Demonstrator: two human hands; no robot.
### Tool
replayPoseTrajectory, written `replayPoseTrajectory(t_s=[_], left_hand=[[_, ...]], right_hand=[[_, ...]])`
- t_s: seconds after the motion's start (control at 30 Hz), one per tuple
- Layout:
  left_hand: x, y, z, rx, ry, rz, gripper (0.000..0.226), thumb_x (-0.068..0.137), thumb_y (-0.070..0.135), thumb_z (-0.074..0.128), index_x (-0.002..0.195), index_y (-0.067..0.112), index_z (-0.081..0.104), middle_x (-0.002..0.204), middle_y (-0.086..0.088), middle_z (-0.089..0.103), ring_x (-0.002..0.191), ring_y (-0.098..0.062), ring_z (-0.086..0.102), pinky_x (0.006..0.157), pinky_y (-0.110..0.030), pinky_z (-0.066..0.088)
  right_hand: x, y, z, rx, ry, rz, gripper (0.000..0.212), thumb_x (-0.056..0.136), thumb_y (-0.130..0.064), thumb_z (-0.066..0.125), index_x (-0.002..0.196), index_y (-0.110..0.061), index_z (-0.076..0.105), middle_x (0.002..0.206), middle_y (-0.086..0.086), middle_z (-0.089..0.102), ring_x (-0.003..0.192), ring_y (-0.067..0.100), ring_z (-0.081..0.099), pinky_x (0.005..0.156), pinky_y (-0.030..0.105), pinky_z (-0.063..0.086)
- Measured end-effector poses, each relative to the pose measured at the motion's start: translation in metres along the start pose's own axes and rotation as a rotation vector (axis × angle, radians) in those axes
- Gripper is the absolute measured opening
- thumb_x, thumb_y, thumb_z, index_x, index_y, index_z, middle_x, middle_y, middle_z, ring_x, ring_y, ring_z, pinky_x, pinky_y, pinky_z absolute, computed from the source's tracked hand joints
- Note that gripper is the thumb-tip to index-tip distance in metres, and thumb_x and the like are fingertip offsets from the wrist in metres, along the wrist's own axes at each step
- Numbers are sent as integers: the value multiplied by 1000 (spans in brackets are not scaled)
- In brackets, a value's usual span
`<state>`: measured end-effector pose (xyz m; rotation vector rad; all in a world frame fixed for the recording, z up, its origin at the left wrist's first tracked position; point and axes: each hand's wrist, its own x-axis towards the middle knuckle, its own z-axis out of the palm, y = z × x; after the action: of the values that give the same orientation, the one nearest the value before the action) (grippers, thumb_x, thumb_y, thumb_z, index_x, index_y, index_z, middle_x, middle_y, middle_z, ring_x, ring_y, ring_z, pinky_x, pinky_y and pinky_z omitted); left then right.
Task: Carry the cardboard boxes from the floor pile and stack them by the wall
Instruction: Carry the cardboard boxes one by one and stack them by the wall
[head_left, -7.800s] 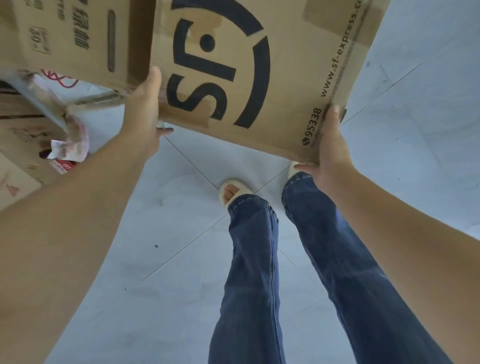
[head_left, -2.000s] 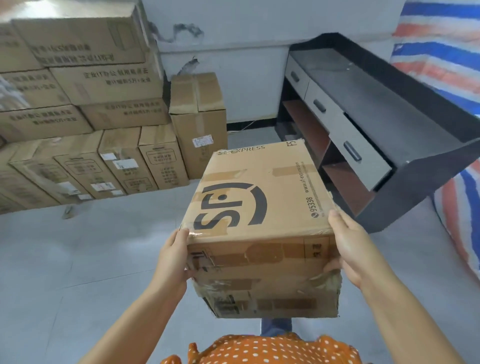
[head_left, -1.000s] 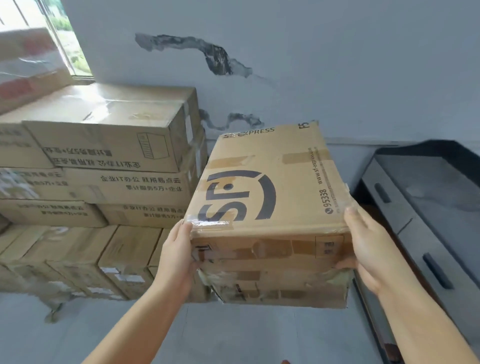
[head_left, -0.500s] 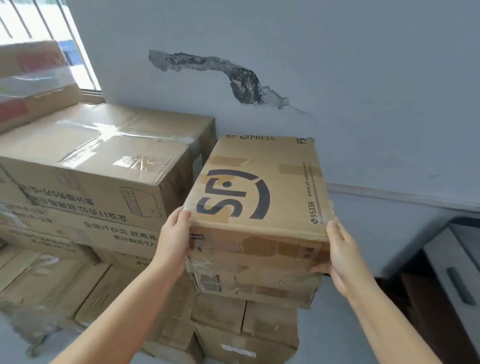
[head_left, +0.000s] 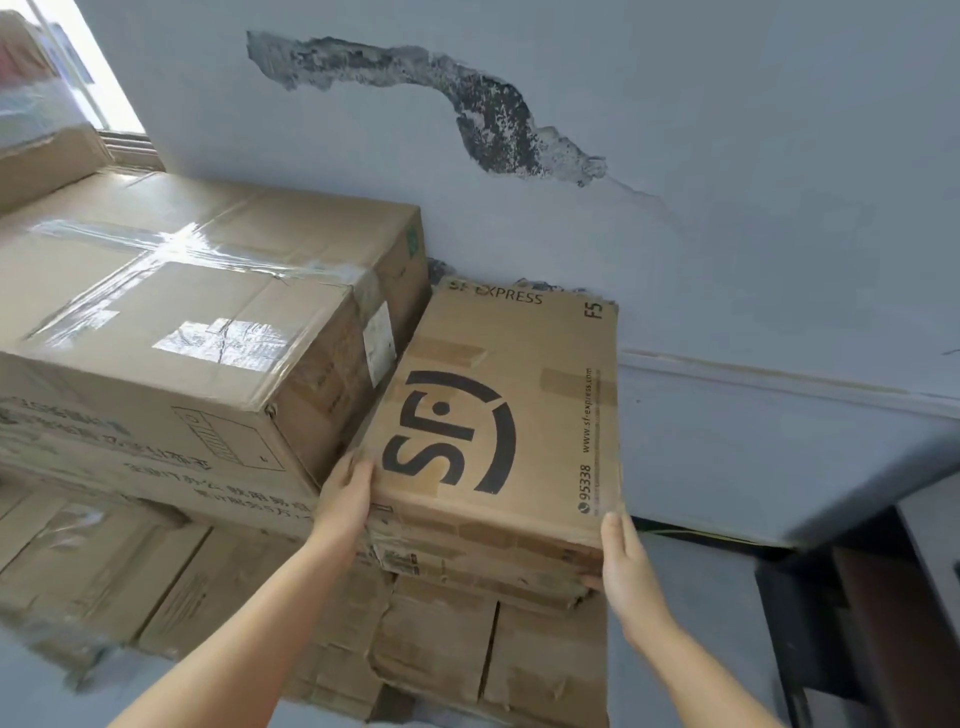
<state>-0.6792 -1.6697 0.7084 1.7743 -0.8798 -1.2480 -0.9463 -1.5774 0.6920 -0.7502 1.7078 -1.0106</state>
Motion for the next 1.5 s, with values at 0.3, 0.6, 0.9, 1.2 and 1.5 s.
replayPoseTrajectory(t_s=[0.3,0.6,0.9,1.2,1.5], left_hand=[[4,7,-22,56,-145,3,41,99,39,43,138,27,45,125,-5,57,108,-25,57,102,-42,43],[-55,20,-101,210,-391,359,39,98,36,45,136,40,43,133,16,53,120,-5,50,106,-37,38],[-127,-43,-173,165,-506,434,37,91,36,47,127,45,50,119,18,64,116,0,56,103,-37,41],[-188,-101,-199,273,-639,306,44,79,47,46,123,44,51,115,16,65,110,1,58,103,-42,43],[-286,-148,-175,417,-1013,452,34,96,25,45,123,44,48,117,15,64,107,7,57,84,-13,44]], right_hand=[[-18,-14,-2,-114,17,-23,54,103,-41,25,154,-26,15,159,-4,23,145,18,24,119,41,21],[-113,-23,12,-132,151,-243,56,101,-34,37,153,-32,16,156,-11,26,139,4,29,109,22,22],[-234,54,58,18,219,-240,50,86,-44,41,135,-47,29,136,-20,48,121,-9,49,106,34,41],[-342,139,81,125,363,-80,48,82,-56,42,129,-59,34,123,-38,53,120,-7,51,108,44,42],[-510,213,61,235,738,-66,51,83,-49,45,132,-54,35,126,-31,55,120,-2,53,103,37,44]])
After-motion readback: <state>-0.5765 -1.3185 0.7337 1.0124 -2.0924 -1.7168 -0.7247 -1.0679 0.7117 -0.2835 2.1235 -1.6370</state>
